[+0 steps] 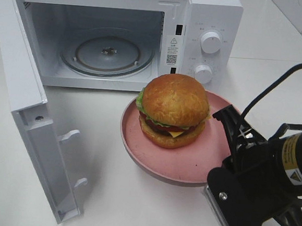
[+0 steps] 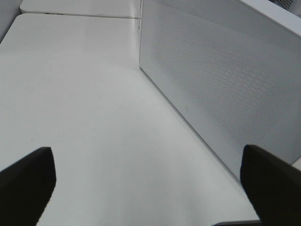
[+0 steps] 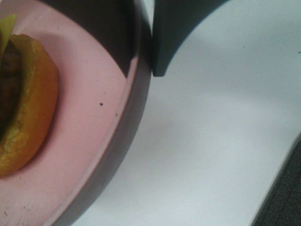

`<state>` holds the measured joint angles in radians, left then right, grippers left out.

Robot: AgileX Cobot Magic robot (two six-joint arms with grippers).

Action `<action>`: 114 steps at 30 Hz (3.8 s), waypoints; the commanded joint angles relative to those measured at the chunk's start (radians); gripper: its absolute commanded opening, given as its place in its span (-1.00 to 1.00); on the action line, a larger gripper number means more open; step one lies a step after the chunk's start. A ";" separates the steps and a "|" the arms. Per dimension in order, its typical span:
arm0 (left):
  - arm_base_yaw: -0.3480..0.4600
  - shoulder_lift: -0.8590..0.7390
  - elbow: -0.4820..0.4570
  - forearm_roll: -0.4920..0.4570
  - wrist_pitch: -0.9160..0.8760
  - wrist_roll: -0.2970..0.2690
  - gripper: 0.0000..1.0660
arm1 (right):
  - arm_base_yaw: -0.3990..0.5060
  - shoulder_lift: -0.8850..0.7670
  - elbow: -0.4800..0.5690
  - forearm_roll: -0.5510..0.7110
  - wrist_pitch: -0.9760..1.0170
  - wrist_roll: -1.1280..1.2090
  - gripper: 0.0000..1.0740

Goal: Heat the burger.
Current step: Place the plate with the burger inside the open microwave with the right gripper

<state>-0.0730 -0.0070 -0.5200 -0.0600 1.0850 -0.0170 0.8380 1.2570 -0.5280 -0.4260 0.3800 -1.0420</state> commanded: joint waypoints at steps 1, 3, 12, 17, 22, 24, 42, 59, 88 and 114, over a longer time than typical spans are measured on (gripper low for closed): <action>-0.003 -0.017 0.003 0.003 -0.013 -0.005 0.87 | -0.019 -0.006 -0.043 0.021 -0.054 -0.050 -1.00; -0.003 -0.017 0.003 0.003 -0.013 -0.005 0.87 | -0.033 0.001 -0.069 0.031 -0.051 -0.067 -1.00; -0.003 -0.017 0.003 0.003 -0.013 -0.005 0.87 | -0.043 0.147 -0.198 0.095 -0.009 -0.148 -1.00; -0.003 -0.017 0.003 0.003 -0.013 -0.005 0.87 | -0.042 0.214 -0.259 0.093 -0.033 -0.155 -1.00; -0.003 -0.017 0.003 0.003 -0.013 -0.005 0.87 | -0.042 0.280 -0.310 0.094 -0.080 -0.154 -1.00; -0.003 -0.017 0.003 0.003 -0.013 -0.005 0.87 | -0.042 0.294 -0.318 0.096 -0.084 -0.154 -1.00; -0.003 -0.017 0.003 0.003 -0.013 -0.005 0.87 | -0.042 0.471 -0.459 0.094 -0.130 -0.116 -1.00; -0.003 -0.017 0.003 0.003 -0.013 -0.005 0.87 | -0.042 0.618 -0.656 0.094 -0.048 -0.074 -1.00; -0.003 -0.017 0.003 0.003 -0.013 -0.005 0.87 | -0.044 0.921 -1.140 0.021 0.128 0.155 -1.00; -0.003 -0.017 0.003 0.004 -0.013 -0.005 0.87 | -0.103 1.069 -1.389 -0.076 0.122 0.190 -1.00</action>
<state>-0.0730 -0.0070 -0.5200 -0.0590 1.0850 -0.0170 0.7370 2.3390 -1.8980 -0.4700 0.5560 -0.8570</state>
